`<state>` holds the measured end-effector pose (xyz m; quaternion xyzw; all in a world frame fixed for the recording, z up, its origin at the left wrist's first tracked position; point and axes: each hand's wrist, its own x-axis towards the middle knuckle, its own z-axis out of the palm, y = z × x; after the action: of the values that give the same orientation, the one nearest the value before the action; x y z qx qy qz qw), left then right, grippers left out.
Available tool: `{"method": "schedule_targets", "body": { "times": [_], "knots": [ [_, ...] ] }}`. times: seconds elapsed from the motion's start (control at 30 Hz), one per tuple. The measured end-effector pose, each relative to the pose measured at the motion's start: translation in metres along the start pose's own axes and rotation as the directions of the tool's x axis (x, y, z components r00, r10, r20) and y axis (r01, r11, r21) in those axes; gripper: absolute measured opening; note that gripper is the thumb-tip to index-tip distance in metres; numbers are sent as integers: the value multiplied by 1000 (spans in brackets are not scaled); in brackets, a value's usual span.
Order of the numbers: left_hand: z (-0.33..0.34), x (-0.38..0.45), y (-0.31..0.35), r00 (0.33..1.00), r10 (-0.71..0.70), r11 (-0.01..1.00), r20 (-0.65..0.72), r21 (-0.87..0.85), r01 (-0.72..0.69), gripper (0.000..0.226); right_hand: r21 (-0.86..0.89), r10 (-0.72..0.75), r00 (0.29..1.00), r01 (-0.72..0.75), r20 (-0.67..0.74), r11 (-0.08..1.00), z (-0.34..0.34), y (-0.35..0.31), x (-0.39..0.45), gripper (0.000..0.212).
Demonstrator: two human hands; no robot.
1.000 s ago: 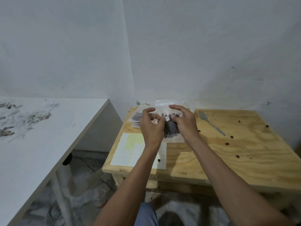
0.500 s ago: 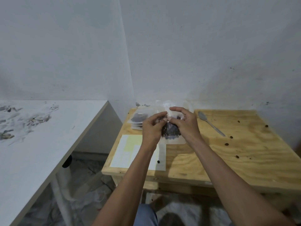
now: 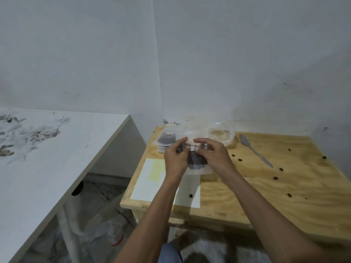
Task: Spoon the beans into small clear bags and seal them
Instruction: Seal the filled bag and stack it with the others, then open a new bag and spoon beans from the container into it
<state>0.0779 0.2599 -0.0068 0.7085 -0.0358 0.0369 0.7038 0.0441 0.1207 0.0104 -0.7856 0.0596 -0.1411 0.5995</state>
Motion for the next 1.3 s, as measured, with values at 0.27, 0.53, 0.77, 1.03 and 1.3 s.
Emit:
{"method": "schedule_targets", "body": {
  "times": [0.27, 0.53, 0.77, 1.03, 1.3],
  "knots": [
    [-48, 86, 27, 994, 107, 971, 12, 212, -107, 41, 9, 73, 996, -73, -53, 997, 54, -16, 74, 32],
    [-59, 140, -13, 992, 119, 834, 43, 537, -123, 25, -540, 99, 995, -89, -10, 837, 94, 7, 114, 34],
    [-54, 135, -46, 991, 129, 827, 24, 549, -121, 28, -633, 209, 978, -147, 24, 760, 90, 21, 115, 42],
    [-59, 129, -31, 988, 137, 766, 67, 625, -149, 43, -602, 124, 992, -106, -11, 792, 78, 7, 99, 53],
    [-54, 54, -28, 975, 213, 836, -62, 529, -149, 62, -430, 146, 986, -96, 83, 898, 25, -8, 26, 12]
  ]
}}
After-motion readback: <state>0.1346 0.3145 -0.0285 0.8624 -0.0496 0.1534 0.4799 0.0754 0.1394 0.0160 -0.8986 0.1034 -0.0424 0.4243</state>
